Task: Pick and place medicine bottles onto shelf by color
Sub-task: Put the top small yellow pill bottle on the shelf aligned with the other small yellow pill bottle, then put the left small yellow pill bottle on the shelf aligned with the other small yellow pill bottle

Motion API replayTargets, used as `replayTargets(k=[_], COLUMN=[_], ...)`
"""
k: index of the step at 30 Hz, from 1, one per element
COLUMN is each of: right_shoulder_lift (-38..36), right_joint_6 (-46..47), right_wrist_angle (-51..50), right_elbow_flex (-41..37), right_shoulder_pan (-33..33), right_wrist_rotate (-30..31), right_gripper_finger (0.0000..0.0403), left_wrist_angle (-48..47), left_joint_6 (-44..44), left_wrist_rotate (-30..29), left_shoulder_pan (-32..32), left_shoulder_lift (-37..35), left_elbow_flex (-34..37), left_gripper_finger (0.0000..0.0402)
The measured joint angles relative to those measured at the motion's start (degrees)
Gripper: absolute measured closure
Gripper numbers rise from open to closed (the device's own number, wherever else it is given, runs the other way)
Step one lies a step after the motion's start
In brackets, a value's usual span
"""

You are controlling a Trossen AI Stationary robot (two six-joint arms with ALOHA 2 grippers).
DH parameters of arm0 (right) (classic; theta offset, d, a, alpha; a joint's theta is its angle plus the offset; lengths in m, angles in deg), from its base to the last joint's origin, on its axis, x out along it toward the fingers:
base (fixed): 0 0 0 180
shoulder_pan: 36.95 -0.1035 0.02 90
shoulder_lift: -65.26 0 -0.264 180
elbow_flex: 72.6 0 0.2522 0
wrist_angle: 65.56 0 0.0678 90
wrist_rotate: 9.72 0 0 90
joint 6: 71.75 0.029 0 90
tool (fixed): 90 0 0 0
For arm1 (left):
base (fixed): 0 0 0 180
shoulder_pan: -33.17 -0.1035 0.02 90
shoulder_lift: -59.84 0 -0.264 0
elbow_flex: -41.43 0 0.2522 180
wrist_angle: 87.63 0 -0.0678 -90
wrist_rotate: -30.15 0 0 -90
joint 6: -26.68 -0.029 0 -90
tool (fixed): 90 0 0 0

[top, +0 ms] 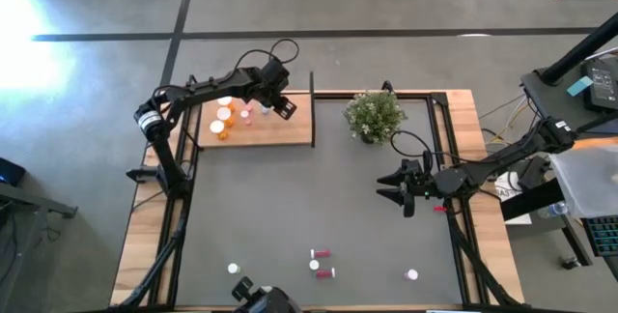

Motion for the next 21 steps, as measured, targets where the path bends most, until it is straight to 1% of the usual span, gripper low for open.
replayTargets(k=[3, 8, 12, 17, 21], right_shoulder_lift=[0.00, 0.00, 0.00, 0.00, 0.00], right_joint_6=[0.00, 0.00, 0.00, 0.00, 0.01], right_wrist_angle=[0.00, 0.00, 0.00, 0.00, 0.00], right_elbow_flex=[0.00, 0.00, 0.00, 0.00, 0.00], right_shoulder_pan=[0.00, -0.01, -0.01, 0.00, 0.00], right_wrist_rotate=[0.01, 0.02, 0.00, 0.00, 0.00], right_gripper_finger=[0.0202, 0.0202, 0.0202, 0.0202, 0.0202], left_wrist_angle=[0.49, 1.51, 3.15, 6.57, 6.42], left_joint_6=[0.19, 0.02, -3.18, -6.02, -6.33], left_wrist_rotate=[-0.12, -0.32, -0.31, -0.31, -0.30], left_shoulder_pan=[0.00, 0.00, 0.00, 0.28, 2.01], left_shoulder_lift=[0.00, 0.00, -0.42, -3.99, -7.86], left_elbow_flex=[0.00, 0.00, 0.00, -0.07, -0.07], left_gripper_finger=[0.0262, 0.0240, 0.0238, 0.0238, 0.0238])
